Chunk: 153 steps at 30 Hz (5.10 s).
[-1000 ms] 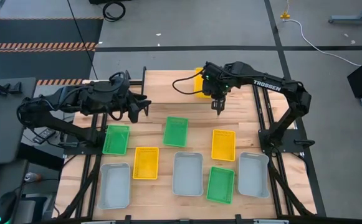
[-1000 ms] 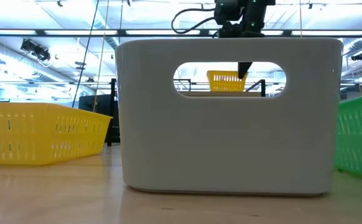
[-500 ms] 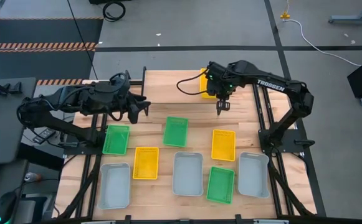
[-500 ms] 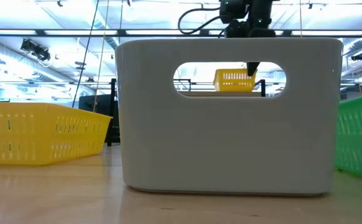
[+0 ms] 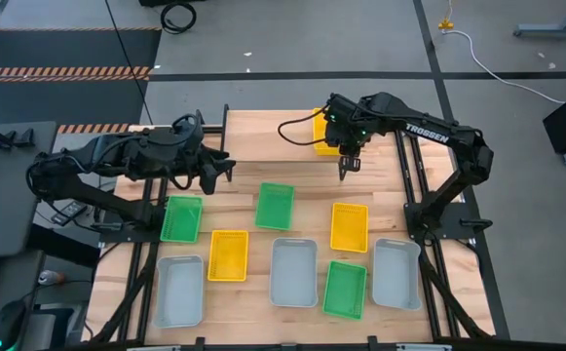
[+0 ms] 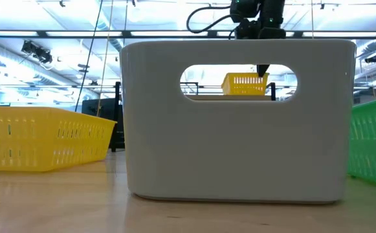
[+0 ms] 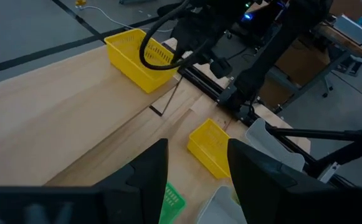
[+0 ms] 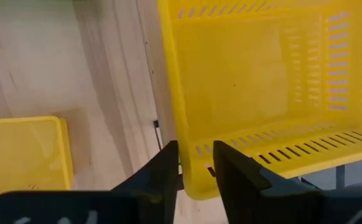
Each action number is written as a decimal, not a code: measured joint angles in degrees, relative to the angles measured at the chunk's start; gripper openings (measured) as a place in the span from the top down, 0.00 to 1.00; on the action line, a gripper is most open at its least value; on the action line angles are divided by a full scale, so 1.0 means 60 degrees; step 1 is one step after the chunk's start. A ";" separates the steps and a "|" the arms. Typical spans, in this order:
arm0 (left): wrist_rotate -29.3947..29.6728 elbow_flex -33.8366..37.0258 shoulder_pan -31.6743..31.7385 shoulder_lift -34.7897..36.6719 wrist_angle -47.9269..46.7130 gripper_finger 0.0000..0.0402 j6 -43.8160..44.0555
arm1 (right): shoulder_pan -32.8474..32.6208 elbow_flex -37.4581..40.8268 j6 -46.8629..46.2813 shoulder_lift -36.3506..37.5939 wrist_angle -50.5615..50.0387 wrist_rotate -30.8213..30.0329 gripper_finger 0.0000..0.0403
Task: Stack baskets on shelf by color
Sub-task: Put the right yellow bin on the shelf, then put the middle green bin on the shelf
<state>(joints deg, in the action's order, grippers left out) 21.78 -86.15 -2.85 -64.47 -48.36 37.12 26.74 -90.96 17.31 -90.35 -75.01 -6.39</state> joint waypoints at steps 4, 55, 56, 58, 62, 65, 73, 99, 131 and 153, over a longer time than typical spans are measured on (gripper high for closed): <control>-0.0619 -0.0004 0.0000 0.0000 -0.0201 0.57 -0.0699 | 0.0000 0.0000 -0.0190 0.0133 0.0004 0.0089 0.68; -0.3920 0.0007 0.0144 -0.8192 -0.1007 0.47 -0.7972 | -0.3955 -0.0011 -0.9973 0.4987 -0.1088 0.0984 0.50; -0.3942 0.0007 0.0142 -0.8311 -0.1001 0.47 -0.7935 | -0.3994 -0.0011 -0.9976 0.4987 -0.1144 0.0987 0.50; -0.3956 0.0018 0.0138 -0.8459 -0.0974 0.50 -0.7807 | -0.4035 -0.0011 -0.9976 0.4987 -0.1291 0.0973 0.50; -0.3971 0.0015 0.0127 -0.8525 -0.0761 0.62 -0.7639 | -0.4036 -0.0011 -0.9974 0.4987 -0.1592 0.0965 0.50; -0.4035 0.0011 0.0127 -0.8498 -0.0661 0.81 -0.7555 | -0.4036 -0.0011 -0.9930 0.4987 -0.1690 0.0965 0.50; -0.3763 -0.0624 0.0114 -0.7924 -0.2096 0.97 -0.7099 | -0.4036 -0.0011 -0.9555 0.4994 -0.2040 0.0953 0.50; -0.1113 -0.5130 0.1635 -0.6740 -0.4503 0.97 -0.8056 | -0.4036 -0.0011 -0.9208 0.5013 -0.1857 -0.0246 0.50; -0.0956 -0.3424 0.2914 -0.7566 -0.1444 0.95 -0.9405 | -0.4024 -0.0011 -0.9714 0.5018 -0.1870 -0.0307 0.50; -0.0917 -0.3428 0.3075 -0.7581 -0.0878 0.86 -0.9802 | -0.4007 -0.0008 -0.9718 0.5016 -0.1865 -0.0319 0.50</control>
<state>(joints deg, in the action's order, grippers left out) 16.28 -106.72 15.59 -109.95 -53.63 -21.69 2.70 -91.01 -40.99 -60.25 -86.19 -8.31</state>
